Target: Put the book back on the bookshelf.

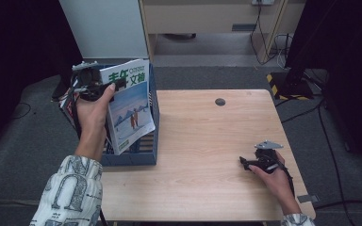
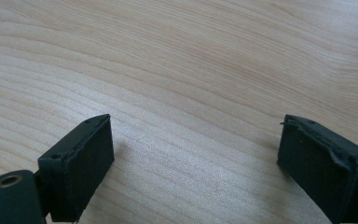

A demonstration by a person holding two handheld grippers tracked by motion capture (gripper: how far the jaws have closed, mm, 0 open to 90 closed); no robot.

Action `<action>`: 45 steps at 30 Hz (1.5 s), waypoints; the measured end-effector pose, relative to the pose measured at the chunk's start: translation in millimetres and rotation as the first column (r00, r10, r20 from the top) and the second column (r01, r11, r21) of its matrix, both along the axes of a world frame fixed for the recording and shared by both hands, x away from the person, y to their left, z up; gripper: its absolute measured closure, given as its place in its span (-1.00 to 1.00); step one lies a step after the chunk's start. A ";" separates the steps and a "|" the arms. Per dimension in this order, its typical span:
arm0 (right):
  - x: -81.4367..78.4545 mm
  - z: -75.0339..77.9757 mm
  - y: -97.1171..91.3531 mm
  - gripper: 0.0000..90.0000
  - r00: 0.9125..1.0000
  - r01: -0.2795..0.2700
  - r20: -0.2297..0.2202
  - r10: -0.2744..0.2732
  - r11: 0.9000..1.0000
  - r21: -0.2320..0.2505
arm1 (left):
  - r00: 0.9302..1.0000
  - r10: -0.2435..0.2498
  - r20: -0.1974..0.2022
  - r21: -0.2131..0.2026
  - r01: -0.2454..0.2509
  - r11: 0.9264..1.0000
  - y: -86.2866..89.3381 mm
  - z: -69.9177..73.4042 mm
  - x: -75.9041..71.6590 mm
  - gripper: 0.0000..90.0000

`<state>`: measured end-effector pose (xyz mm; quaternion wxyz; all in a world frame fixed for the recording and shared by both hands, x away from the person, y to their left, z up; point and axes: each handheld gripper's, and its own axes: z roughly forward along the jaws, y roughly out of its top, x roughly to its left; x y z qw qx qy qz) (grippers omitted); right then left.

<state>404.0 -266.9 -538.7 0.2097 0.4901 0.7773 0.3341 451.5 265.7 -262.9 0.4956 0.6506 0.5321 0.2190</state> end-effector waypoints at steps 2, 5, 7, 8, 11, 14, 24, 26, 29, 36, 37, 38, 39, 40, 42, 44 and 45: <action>0.0 0.0 0.0 -0.76 1.000 0.001 0.001 -0.001 1.000 -0.001 | 1.000 0.004 0.000 0.001 -0.004 1.000 2.5 0.4 0.3 0.63; 0.0 0.0 0.0 -0.76 1.000 0.001 0.001 -0.001 1.000 -0.001 | 1.000 0.013 0.000 0.005 -0.013 1.000 5.3 0.4 1.7 0.63; 0.0 0.0 0.0 -0.76 1.000 0.002 0.000 -0.002 1.000 0.000 | 1.000 0.016 0.001 0.022 -0.016 1.000 6.0 0.1 3.5 0.63; 0.0 0.0 0.0 -0.76 1.000 0.001 0.000 -0.001 1.000 0.000 | 1.000 0.020 0.003 0.029 -0.020 0.999 5.9 -0.4 4.4 0.63; 0.0 0.0 0.0 -0.76 1.000 0.001 0.001 -0.001 1.000 -0.001 | 1.000 0.024 0.004 0.022 -0.024 0.999 5.5 -3.4 7.6 0.63; 0.0 0.0 0.0 -0.76 1.000 0.001 0.000 -0.001 1.000 0.000 | 1.000 0.023 0.008 0.014 -0.023 1.000 1.4 -6.1 10.2 0.63; 0.0 0.0 0.0 -0.76 1.000 0.001 0.001 -0.001 1.000 -0.001 | 1.000 -0.001 0.024 0.017 0.001 1.000 -19.0 -12.3 15.9 0.63; 0.0 0.0 0.0 -0.76 1.000 0.001 0.000 -0.001 1.000 0.000 | 1.000 -0.010 0.024 0.015 0.010 1.000 -21.5 -12.9 16.5 0.63; 0.0 0.0 0.1 -0.76 1.000 0.001 0.000 -0.001 1.000 0.000 | 0.999 -0.020 0.025 0.000 0.020 1.000 -24.7 -14.8 19.0 0.63; 0.0 0.1 -0.1 -0.76 1.000 -0.001 -0.001 0.001 1.000 -0.001 | 0.999 -0.032 0.035 0.007 0.032 0.999 -30.1 -20.2 24.7 0.63; 0.0 0.1 -0.1 -0.76 1.000 -0.001 -0.001 0.001 1.000 0.000 | 0.999 -0.034 0.036 0.004 0.034 0.999 -30.1 -21.1 25.3 0.63; 0.0 0.1 -0.1 -0.76 1.000 -0.001 -0.001 0.001 1.000 0.000 | 0.999 -0.035 0.038 0.002 0.035 0.999 -30.0 -21.9 25.6 0.63; 0.0 0.1 -0.1 -0.76 1.000 0.000 -0.001 0.000 1.000 0.000 | 0.998 -0.037 0.040 0.002 0.037 0.999 -30.0 -22.5 25.6 0.63; 0.0 0.2 -0.1 -0.76 1.000 -0.001 -0.002 0.001 1.000 0.000 | 0.998 -0.038 0.044 0.001 0.038 0.999 -30.1 -23.1 25.5 0.63; 0.0 0.1 -0.1 -0.76 1.000 0.000 -0.001 0.000 1.000 0.000 | 0.998 -0.038 0.049 -0.003 0.038 0.999 -30.4 -24.7 24.9 0.63; 0.0 0.1 -0.1 -0.76 1.000 0.000 -0.001 0.000 1.000 -0.001 | 0.998 -0.037 0.055 -0.005 0.037 0.999 -31.0 -26.3 24.1 0.63; -0.1 0.2 0.0 -0.76 1.000 0.000 -0.002 0.000 1.000 0.000 | 0.998 -0.038 0.056 -0.004 0.038 0.999 -31.2 -26.9 23.8 0.63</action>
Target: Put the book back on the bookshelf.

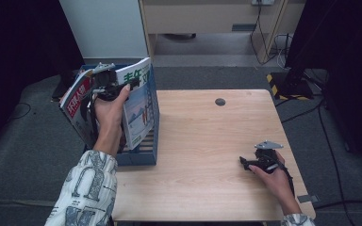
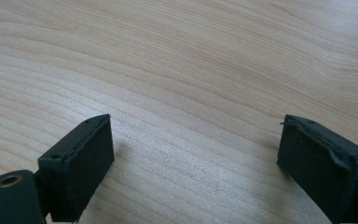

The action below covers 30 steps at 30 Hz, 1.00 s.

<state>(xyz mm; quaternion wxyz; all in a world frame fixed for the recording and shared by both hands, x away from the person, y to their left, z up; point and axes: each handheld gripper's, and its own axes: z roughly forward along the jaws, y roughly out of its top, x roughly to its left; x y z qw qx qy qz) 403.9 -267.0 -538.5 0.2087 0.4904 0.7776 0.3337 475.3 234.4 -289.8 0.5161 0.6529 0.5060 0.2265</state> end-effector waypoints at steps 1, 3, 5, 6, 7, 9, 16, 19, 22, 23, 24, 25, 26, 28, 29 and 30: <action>0.0 0.0 0.0 -0.76 1.000 0.000 0.000 0.000 1.000 0.000 | 1.000 0.001 0.002 -0.001 -0.001 1.000 -0.4 -0.5 -0.3 0.63; 0.0 0.0 0.0 -0.76 1.000 0.000 0.000 0.000 1.000 0.000 | 1.000 0.006 0.008 -0.004 -0.006 1.000 -0.6 -1.7 -1.0 0.63; 0.0 0.0 0.0 -0.76 1.000 0.000 0.001 0.000 1.000 0.000 | 1.000 0.008 0.016 -0.005 -0.008 1.000 -0.3 -3.4 -1.6 0.63; 0.1 0.0 -0.1 -0.76 1.000 -0.002 0.001 0.002 1.000 -0.001 | 1.000 0.009 0.018 -0.007 -0.009 1.000 -0.2 -4.2 -1.9 0.63; 0.0 0.0 0.0 -0.76 1.000 -0.001 0.000 0.001 1.000 0.000 | 1.000 0.008 0.022 -0.005 -0.008 1.000 -0.2 -5.0 -2.3 0.63; 0.1 0.0 -0.1 -0.76 1.000 0.000 0.001 0.000 1.000 -0.001 | 1.000 0.009 0.020 -0.003 -0.009 1.000 0.2 -6.7 -2.9 0.63; 0.0 -0.1 0.1 -0.76 1.000 0.001 0.002 -0.001 1.000 -0.001 | 0.999 0.012 0.033 -0.006 -0.012 1.000 2.3 -13.2 -5.0 0.63; 0.0 0.0 0.1 -0.76 1.000 0.000 0.001 0.000 1.000 0.001 | 0.999 0.010 0.039 -0.009 -0.010 1.000 3.0 -16.0 -5.8 0.63; 0.1 0.0 0.2 -0.76 1.000 0.001 0.001 -0.001 1.000 0.001 | 0.999 0.013 0.046 -0.017 -0.012 1.000 3.4 -19.7 -6.9 0.63; -0.1 0.1 0.3 -0.76 1.000 0.002 -0.002 -0.002 1.000 0.002 | 0.999 0.014 0.048 -0.020 -0.013 1.000 3.4 -20.9 -7.1 0.63; -0.1 0.1 0.3 -0.76 1.000 0.003 -0.002 -0.003 1.000 0.003 | 0.999 0.015 0.051 -0.021 -0.014 1.000 3.4 -22.0 -7.3 0.63; -0.1 0.1 0.3 -0.76 1.000 0.003 -0.002 -0.003 1.000 0.002 | 0.998 0.015 0.055 -0.023 -0.014 1.000 2.9 -23.1 -7.4 0.62; -0.1 0.1 0.3 -0.76 1.000 0.003 -0.002 -0.003 1.000 0.003 | 0.998 0.011 0.057 -0.022 -0.010 1.000 2.6 -24.1 -7.6 0.62; -0.1 0.1 0.3 -0.76 1.000 0.004 -0.002 -0.004 1.000 0.002 | 0.998 0.014 0.062 -0.024 -0.013 1.000 1.7 -26.1 -8.3 0.62; -0.1 0.1 0.3 -0.76 1.000 0.002 -0.002 -0.002 1.000 0.002 | 0.998 0.014 0.066 -0.028 -0.013 1.000 1.5 -27.2 -8.4 0.62; -0.1 0.1 0.3 -0.76 1.000 0.004 -0.003 -0.004 1.000 0.002 | 0.998 0.015 0.068 -0.032 -0.013 0.999 1.5 -28.3 -8.6 0.62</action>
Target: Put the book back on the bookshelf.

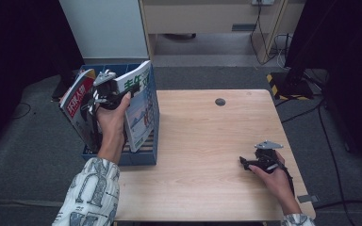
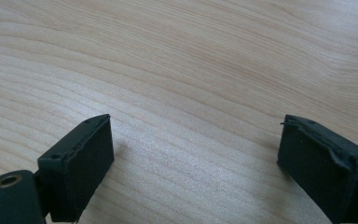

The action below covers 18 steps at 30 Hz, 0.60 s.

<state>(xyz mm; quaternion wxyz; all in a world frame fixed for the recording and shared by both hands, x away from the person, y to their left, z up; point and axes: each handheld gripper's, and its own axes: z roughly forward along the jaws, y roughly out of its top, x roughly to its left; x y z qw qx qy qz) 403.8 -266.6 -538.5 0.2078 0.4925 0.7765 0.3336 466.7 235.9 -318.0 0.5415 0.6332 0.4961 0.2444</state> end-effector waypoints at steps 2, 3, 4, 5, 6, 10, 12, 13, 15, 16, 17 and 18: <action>0.0 0.0 0.0 -0.76 1.000 -0.001 0.001 0.001 1.000 0.000 | 1.000 0.002 0.005 -0.004 -0.002 1.000 -0.1 -1.8 -0.2 0.62; 0.0 0.0 0.0 -0.76 1.000 -0.001 0.000 0.001 1.000 0.000 | 1.000 0.003 0.008 -0.005 -0.003 1.000 -0.2 -2.6 -0.2 0.62; 0.0 0.0 0.0 -0.76 1.000 -0.001 0.001 0.001 1.000 0.000 | 1.000 0.009 0.010 -0.003 -0.009 1.000 -0.6 -3.2 -0.6 0.62; 0.0 0.0 0.0 -0.76 1.000 -0.001 0.000 0.001 1.000 0.000 | 1.000 0.014 0.012 -0.004 -0.013 1.000 -0.9 -3.9 -0.9 0.62; 0.0 0.0 0.0 -0.76 1.000 0.001 0.001 -0.001 1.000 0.000 | 1.000 0.012 0.014 -0.004 -0.011 1.000 -1.0 -4.7 -1.0 0.62; 0.0 0.0 0.0 -0.76 1.000 0.001 0.001 -0.001 1.000 0.000 | 1.000 0.008 0.018 -0.009 -0.008 1.000 -1.6 -9.1 -1.9 0.62; 0.0 0.0 -0.2 -0.76 1.000 -0.002 0.001 0.002 1.000 -0.003 | 1.000 0.008 0.015 -0.006 -0.008 1.000 -2.3 -11.5 -2.6 0.62; 0.0 0.0 -0.2 -0.76 1.000 -0.002 0.001 0.002 1.000 -0.003 | 1.000 0.005 0.012 0.000 -0.005 1.000 -2.3 -12.7 -2.9 0.62; 0.0 0.0 -0.2 -0.76 1.000 -0.003 0.000 0.003 1.000 -0.002 | 1.000 0.008 0.005 -0.001 -0.008 1.000 -2.1 -15.3 -3.0 0.62; 0.0 0.0 -0.2 -0.76 1.000 -0.002 0.001 0.002 1.000 -0.003 | 1.000 0.010 0.003 -0.003 -0.010 1.000 -1.7 -17.0 -3.0 0.62; 0.0 0.0 -0.2 -0.76 1.000 -0.002 0.001 0.002 1.000 -0.003 | 1.000 0.010 -0.001 -0.006 -0.010 1.000 -1.2 -19.0 -2.7 0.62; 0.0 0.0 -0.2 -0.76 1.000 -0.002 0.001 0.002 1.000 -0.002 | 1.000 0.012 -0.001 -0.008 -0.012 1.000 -1.0 -21.1 -2.9 0.62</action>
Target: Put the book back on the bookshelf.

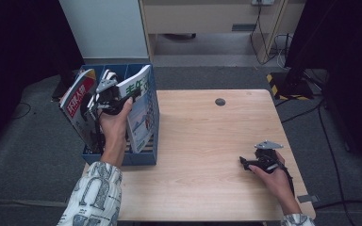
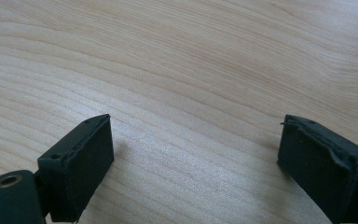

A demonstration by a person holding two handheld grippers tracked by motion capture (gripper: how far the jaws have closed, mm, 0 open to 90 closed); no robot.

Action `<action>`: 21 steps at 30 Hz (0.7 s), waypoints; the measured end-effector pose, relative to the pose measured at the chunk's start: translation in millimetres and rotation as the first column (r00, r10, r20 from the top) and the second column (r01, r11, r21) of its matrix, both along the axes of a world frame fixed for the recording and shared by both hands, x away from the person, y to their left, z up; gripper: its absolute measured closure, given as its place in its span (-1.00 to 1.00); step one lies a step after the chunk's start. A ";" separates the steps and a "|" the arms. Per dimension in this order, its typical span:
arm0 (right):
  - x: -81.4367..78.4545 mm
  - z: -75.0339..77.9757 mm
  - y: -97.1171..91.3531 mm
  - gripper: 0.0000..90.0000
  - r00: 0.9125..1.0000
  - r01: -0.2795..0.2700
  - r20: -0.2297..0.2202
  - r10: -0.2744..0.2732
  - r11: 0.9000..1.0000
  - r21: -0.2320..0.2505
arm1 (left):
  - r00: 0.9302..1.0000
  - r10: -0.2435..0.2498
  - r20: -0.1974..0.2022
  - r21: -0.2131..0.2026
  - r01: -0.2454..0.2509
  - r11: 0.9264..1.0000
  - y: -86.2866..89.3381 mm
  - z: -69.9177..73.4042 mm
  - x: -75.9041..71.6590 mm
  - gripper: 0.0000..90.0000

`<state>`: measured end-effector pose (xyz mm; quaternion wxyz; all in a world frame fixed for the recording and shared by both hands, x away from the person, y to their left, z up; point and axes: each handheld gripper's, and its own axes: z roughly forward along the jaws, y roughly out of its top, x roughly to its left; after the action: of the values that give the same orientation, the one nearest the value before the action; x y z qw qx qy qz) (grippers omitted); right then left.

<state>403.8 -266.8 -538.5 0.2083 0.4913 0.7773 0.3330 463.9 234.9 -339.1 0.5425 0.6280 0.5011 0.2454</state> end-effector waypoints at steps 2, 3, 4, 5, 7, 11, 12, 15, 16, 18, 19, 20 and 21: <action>0.0 0.0 0.0 -0.76 1.000 0.000 0.000 0.000 1.000 0.000 | 1.000 0.001 0.005 -0.001 -0.001 1.000 -0.2 -3.7 -0.3 0.62; 0.0 0.0 0.0 -0.76 1.000 0.000 0.000 0.000 1.000 0.000 | 1.000 0.003 0.003 0.002 -0.003 1.000 -0.2 -5.3 -0.2 0.62; 0.0 0.0 0.0 -0.76 1.000 -0.001 0.000 0.001 1.000 0.000 | 1.000 0.003 -0.002 0.000 -0.003 1.000 -0.2 -7.0 0.0 0.62; 0.0 0.0 0.0 -0.76 1.000 -0.001 0.000 0.001 1.000 0.000 | 1.000 -0.001 -0.004 -0.002 0.001 1.000 0.0 -8.9 0.3 0.62; 0.0 0.0 0.0 -0.76 1.000 0.000 0.000 0.000 1.000 0.000 | 1.000 0.000 -0.004 -0.003 0.000 1.000 -0.3 -12.2 -0.1 0.62; 0.1 0.0 0.1 -0.77 1.000 0.000 0.000 0.000 1.000 0.000 | 1.000 -0.002 -0.006 -0.004 0.002 1.000 -0.4 -14.5 -0.3 0.62; 0.1 0.0 0.1 -0.77 1.000 0.001 0.000 -0.001 1.000 0.000 | 1.000 0.000 -0.007 -0.003 0.000 1.000 -0.4 -14.3 -0.3 0.62; 0.1 0.0 0.1 -0.77 1.000 0.000 -0.001 0.000 1.000 0.001 | 1.000 0.004 -0.005 0.003 -0.004 1.000 -1.1 -14.3 -0.6 0.62; 0.1 0.0 0.1 -0.77 1.000 0.000 0.000 0.000 1.000 0.000 | 1.000 0.006 -0.004 0.008 -0.006 1.000 -1.4 -14.4 -0.9 0.62; 0.1 0.0 0.1 -0.77 1.000 -0.001 0.000 0.001 1.000 0.000 | 1.000 0.010 -0.002 0.013 -0.010 1.000 -1.9 -14.7 -1.6 0.62; 0.1 0.0 0.1 -0.77 1.000 0.001 0.000 -0.001 1.000 0.000 | 1.000 0.013 -0.001 0.013 -0.013 1.000 -1.9 -14.9 -1.7 0.62; 0.1 0.0 0.1 -0.77 1.000 0.000 0.000 0.000 1.000 0.000 | 1.000 0.014 -0.001 0.011 -0.014 1.000 -1.6 -15.1 -1.8 0.62; 0.1 0.0 0.1 -0.77 1.000 0.000 0.000 0.000 1.000 0.000 | 1.000 0.015 0.000 0.013 -0.015 1.000 -1.5 -15.1 -1.9 0.62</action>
<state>403.9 -266.8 -538.5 0.2084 0.4915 0.7773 0.3329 461.9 233.4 -354.2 0.5366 0.6278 0.5042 0.2526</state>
